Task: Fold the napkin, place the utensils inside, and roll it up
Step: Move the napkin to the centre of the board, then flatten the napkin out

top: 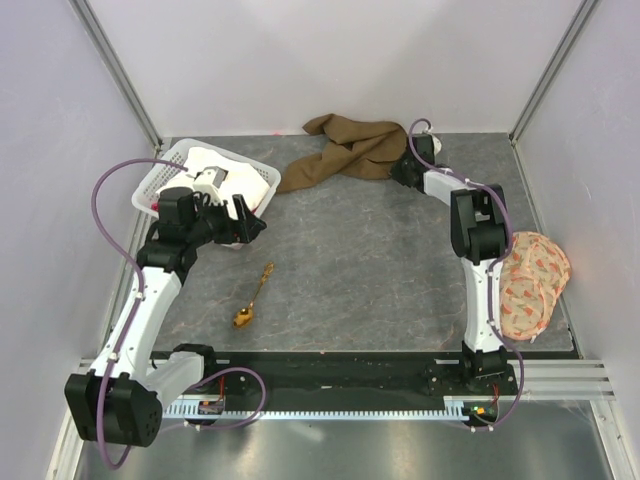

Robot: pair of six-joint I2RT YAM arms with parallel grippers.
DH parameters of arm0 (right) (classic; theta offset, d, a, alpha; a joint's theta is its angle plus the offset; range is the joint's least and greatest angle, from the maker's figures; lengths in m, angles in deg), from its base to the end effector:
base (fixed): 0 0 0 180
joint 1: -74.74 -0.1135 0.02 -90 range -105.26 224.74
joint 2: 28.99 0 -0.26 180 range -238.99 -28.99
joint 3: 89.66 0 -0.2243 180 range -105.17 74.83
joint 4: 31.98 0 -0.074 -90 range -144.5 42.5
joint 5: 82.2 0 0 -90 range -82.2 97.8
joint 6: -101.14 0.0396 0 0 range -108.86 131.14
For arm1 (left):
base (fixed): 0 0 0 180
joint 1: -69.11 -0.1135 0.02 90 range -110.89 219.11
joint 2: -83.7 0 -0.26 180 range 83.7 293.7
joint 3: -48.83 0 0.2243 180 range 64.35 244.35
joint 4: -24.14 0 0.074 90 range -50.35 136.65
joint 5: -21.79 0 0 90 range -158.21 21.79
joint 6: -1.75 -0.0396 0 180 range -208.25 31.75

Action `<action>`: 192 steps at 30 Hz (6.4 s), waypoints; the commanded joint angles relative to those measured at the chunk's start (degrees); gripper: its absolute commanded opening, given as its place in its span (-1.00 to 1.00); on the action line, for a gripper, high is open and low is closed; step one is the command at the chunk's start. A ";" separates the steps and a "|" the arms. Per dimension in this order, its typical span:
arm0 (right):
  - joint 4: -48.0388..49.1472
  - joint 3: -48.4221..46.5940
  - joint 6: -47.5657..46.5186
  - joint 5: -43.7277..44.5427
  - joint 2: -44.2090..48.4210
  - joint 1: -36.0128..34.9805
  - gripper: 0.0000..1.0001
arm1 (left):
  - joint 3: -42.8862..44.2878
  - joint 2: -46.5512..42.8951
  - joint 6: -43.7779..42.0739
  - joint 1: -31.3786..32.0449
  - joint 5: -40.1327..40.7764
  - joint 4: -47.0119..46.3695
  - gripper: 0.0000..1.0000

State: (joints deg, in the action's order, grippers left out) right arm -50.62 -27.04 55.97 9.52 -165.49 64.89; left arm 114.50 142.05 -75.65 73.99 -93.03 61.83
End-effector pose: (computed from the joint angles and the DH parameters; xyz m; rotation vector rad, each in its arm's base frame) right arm 0.5030 0.0861 0.1495 0.6994 2.1639 0.4818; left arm 0.1988 -0.0337 0.3078 0.1225 2.1067 -0.6377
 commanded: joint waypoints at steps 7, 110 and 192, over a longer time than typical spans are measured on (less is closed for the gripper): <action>-2.77 31.24 -13.19 4.79 32.59 -0.08 -1.00 | 1.52 -2.80 0.31 13.55 6.88 -3.10 0.71; -35.12 60.54 -4.07 17.44 68.04 -36.74 0.45 | -3.37 25.17 20.79 32.37 13.21 -18.57 0.54; -33.09 5.94 -27.44 3.49 34.46 3.43 0.25 | -4.62 -1.15 8.67 5.31 -4.00 5.69 -0.96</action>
State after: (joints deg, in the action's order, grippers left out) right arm -79.97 -22.03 29.09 20.05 -130.43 67.91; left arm 111.18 137.70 -64.00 79.72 -92.77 68.78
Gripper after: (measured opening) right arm 0.556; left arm 0.033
